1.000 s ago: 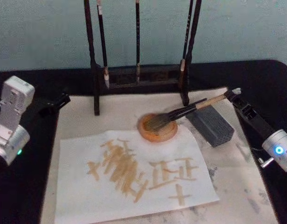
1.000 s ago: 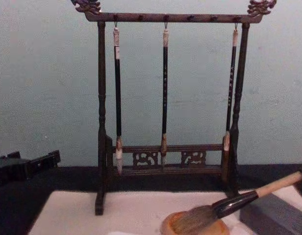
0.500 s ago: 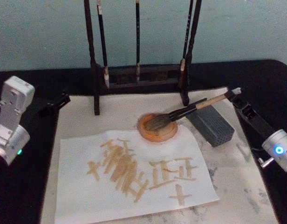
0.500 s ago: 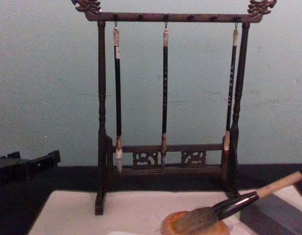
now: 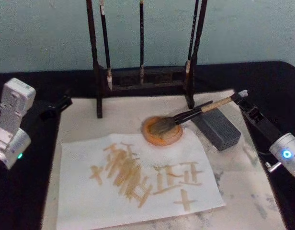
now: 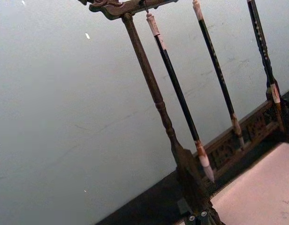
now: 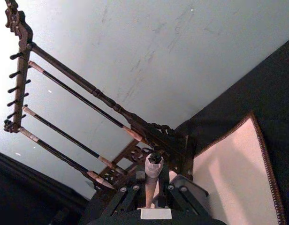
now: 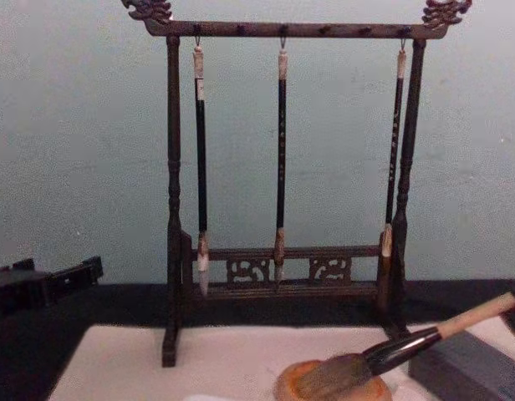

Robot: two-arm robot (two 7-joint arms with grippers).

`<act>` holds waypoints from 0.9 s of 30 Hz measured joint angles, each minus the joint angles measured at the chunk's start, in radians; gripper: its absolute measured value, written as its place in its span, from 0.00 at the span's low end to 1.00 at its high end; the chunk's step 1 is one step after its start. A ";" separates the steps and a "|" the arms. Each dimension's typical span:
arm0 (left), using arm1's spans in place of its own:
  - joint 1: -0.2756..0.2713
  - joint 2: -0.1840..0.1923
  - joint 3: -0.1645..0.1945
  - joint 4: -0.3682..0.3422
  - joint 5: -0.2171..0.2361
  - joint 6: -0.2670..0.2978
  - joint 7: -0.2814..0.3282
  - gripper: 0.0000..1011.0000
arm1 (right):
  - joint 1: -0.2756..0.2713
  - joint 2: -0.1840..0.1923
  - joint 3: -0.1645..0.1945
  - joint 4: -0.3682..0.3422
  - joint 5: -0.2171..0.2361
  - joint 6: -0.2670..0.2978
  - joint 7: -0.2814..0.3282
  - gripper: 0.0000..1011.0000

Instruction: Pick up the brush from the inkstone, write on the paper, then place the brush back to its original position.

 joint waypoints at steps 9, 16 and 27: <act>0.000 0.000 0.000 0.000 0.000 0.000 0.000 0.99 | 0.000 0.000 0.002 0.004 0.027 0.005 0.023 0.16; 0.000 0.000 0.000 0.000 0.000 0.000 0.000 0.99 | -0.009 0.009 0.011 -0.013 0.079 0.015 0.057 0.16; 0.000 0.000 0.000 0.000 0.000 0.000 0.000 0.99 | -0.053 0.055 0.018 -0.131 0.120 -0.004 0.073 0.16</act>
